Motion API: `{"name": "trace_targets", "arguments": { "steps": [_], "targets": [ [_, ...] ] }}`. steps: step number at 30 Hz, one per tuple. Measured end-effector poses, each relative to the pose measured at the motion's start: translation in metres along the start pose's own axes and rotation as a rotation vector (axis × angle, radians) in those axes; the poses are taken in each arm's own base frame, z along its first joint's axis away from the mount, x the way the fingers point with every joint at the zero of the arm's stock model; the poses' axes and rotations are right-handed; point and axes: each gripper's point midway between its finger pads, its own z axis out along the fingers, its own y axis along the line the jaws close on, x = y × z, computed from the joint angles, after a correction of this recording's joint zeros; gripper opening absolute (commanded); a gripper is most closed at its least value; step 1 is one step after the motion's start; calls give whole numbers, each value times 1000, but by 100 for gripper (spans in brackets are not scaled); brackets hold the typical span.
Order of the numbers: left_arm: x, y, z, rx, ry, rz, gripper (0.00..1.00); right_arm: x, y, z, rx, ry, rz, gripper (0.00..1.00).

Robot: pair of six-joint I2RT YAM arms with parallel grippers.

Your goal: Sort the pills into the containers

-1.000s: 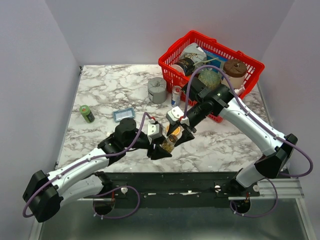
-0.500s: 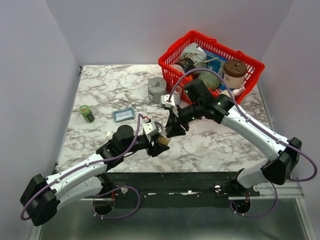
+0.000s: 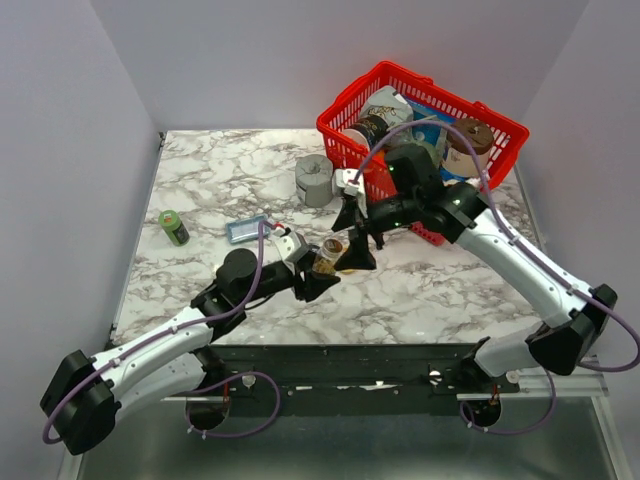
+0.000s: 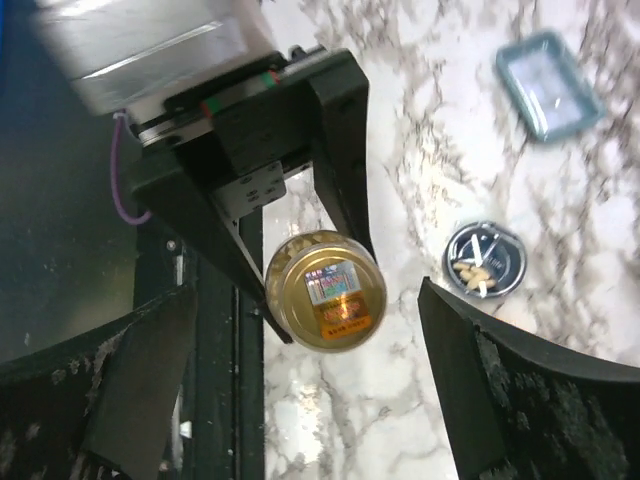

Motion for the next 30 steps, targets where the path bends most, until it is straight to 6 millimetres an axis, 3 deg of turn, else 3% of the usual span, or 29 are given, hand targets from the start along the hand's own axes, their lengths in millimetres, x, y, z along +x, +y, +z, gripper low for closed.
{"name": "trace_targets", "arguments": {
  "steps": [7, 10, 14, 18, 30],
  "targets": [
    [3, -36, -12, 198, 37, 40, 0, -24, 46, -40, -163, -63, -420, 100],
    [6, -46, -15, 258, 63, 44, 0, -17, 51, -36, -241, -44, -463, 97],
    [3, -53, -16, 306, 77, 54, 0, 6, 48, -20, -324, 11, -429, 95],
    [5, -56, -15, 328, 89, 58, 0, 16, 50, -15, -354, 37, -414, 84],
    [12, -56, -14, 342, 117, 47, 0, 19, 54, -12, -363, 52, -385, 45]
  ]
}}
